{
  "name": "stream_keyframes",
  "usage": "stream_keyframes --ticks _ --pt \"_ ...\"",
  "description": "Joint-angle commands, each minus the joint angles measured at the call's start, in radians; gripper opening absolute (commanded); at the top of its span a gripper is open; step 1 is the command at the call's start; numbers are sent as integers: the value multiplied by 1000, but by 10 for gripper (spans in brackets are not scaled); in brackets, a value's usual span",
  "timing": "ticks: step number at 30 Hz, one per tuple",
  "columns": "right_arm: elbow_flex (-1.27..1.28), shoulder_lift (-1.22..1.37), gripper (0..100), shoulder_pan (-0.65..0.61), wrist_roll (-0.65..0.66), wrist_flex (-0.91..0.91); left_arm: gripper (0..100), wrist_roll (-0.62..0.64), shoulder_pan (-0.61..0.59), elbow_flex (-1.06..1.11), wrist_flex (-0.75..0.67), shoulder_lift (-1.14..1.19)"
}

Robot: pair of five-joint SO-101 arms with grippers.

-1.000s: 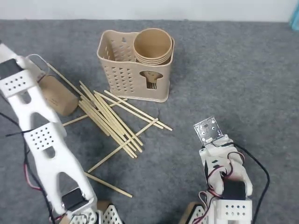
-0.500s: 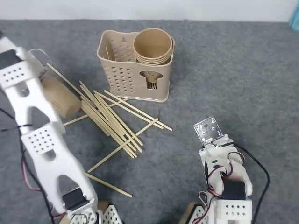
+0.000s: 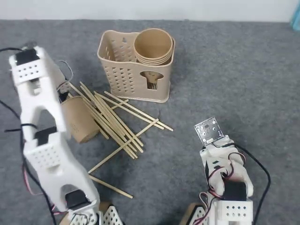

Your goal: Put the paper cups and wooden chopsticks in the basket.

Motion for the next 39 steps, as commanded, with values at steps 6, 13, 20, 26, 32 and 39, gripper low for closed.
stream_keyframes --ticks 6,13,20,26,32,39 --pt "15 -13 8 21 15 -13 12 -175 83 381 35 -370" --pt "15 -13 8 21 15 -13 12 -321 117 664 34 -611" --pt "14 -13 8 21 15 -13 12 -658 164 871 34 -810" --pt "14 -13 8 21 15 -13 13 -801 244 1024 28 -997" --pt "14 -13 8 21 15 -13 13 -799 293 1035 28 -1169" --pt "14 -13 8 21 15 -13 185 -752 226 1032 26 -1347"
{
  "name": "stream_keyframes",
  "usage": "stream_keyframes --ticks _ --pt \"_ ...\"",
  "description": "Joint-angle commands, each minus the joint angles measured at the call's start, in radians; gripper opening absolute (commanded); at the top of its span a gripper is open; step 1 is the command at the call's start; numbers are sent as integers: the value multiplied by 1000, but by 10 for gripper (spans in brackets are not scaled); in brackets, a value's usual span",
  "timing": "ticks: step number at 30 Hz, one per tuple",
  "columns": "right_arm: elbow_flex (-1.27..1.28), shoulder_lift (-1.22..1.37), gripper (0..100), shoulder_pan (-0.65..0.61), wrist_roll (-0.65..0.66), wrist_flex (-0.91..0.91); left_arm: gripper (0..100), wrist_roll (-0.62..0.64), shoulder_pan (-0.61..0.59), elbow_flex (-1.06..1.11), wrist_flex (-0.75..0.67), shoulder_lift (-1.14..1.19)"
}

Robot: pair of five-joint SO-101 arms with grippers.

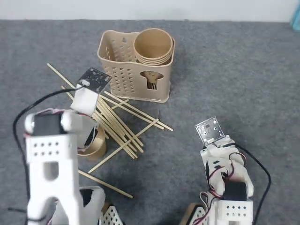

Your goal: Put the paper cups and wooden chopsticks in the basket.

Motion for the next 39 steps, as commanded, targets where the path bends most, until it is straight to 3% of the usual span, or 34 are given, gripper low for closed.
stream_keyframes --ticks 1,7,15,20,24,33,39 --pt "14 -13 8 12 15 -13 205 52 -71 -2 14 -117" --pt "11 -13 8 12 15 -7 198 71 -164 19 -95 -75" --pt "9 -13 8 13 15 -8 180 69 -167 39 -259 192" --pt "9 -13 8 13 15 -12 104 68 -161 38 -302 316" --pt "9 -13 8 13 15 -13 9 68 -161 38 -298 342" --pt "9 -13 8 13 15 -13 12 83 -161 -128 -112 341" --pt "9 -13 8 13 15 -13 12 184 -161 -268 -15 341"
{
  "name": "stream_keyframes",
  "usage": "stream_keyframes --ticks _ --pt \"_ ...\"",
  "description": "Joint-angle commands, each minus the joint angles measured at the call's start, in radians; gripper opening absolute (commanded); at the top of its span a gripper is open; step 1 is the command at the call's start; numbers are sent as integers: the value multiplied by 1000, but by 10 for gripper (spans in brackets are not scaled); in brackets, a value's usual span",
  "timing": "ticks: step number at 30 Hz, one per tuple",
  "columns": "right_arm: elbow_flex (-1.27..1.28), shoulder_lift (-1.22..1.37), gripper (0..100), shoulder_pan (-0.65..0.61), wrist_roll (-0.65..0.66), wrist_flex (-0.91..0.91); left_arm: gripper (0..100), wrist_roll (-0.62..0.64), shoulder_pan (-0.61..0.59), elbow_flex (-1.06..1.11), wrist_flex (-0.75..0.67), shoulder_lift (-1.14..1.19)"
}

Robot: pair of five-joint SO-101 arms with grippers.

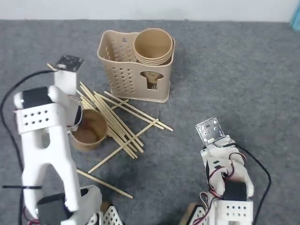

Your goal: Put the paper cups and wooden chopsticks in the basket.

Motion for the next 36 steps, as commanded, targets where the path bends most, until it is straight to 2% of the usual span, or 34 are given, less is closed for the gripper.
stream_keyframes --ticks 1,6,9,15,20,27,32,36 --pt "9 -13 8 8 15 -13 12 80 2 -116 52 0" --pt "9 -13 8 8 15 -13 12 207 3 -205 52 0" --pt "11 -13 8 8 15 -13 12 328 15 -280 52 0" --pt "12 -13 8 8 15 -13 12 577 141 -407 46 2" --pt "14 -13 8 8 15 -13 12 746 238 -619 44 11" --pt "14 -13 8 8 15 -13 12 951 342 -814 -98 12" --pt "14 -13 8 8 15 -13 13 1028 443 -822 -238 31" --pt "15 -13 8 8 15 -13 13 1080 474 -865 -301 126"
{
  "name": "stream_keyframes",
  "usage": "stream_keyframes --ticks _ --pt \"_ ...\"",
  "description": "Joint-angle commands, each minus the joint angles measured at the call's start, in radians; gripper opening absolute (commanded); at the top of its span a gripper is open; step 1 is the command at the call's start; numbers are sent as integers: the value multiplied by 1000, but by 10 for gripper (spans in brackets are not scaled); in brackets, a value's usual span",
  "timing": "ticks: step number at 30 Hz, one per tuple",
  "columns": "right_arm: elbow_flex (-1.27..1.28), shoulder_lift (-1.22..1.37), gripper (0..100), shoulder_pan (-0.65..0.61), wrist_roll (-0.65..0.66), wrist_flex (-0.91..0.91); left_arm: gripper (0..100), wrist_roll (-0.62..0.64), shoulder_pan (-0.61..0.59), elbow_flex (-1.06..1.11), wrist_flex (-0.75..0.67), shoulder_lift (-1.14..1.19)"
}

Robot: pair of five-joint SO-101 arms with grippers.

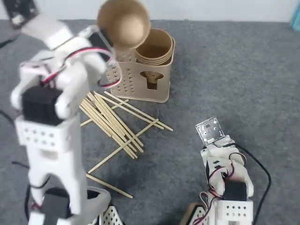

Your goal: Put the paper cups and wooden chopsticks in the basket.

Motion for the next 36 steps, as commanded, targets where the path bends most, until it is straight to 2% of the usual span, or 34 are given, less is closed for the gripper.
stream_keyframes --ticks 1,12,18,23,30,36 --pt "15 -13 8 8 15 -13 13 63 41 -90 -75 110" --pt "12 -13 8 8 15 -15 13 103 46 -424 44 523" --pt "11 -13 8 8 17 -15 13 104 48 -518 75 671" --pt "11 -13 8 8 37 -16 13 104 49 -573 137 709" --pt "17 -13 8 7 38 -36 13 100 43 -786 324 695" --pt "18 -13 8 7 38 -35 13 98 26 -802 325 701"
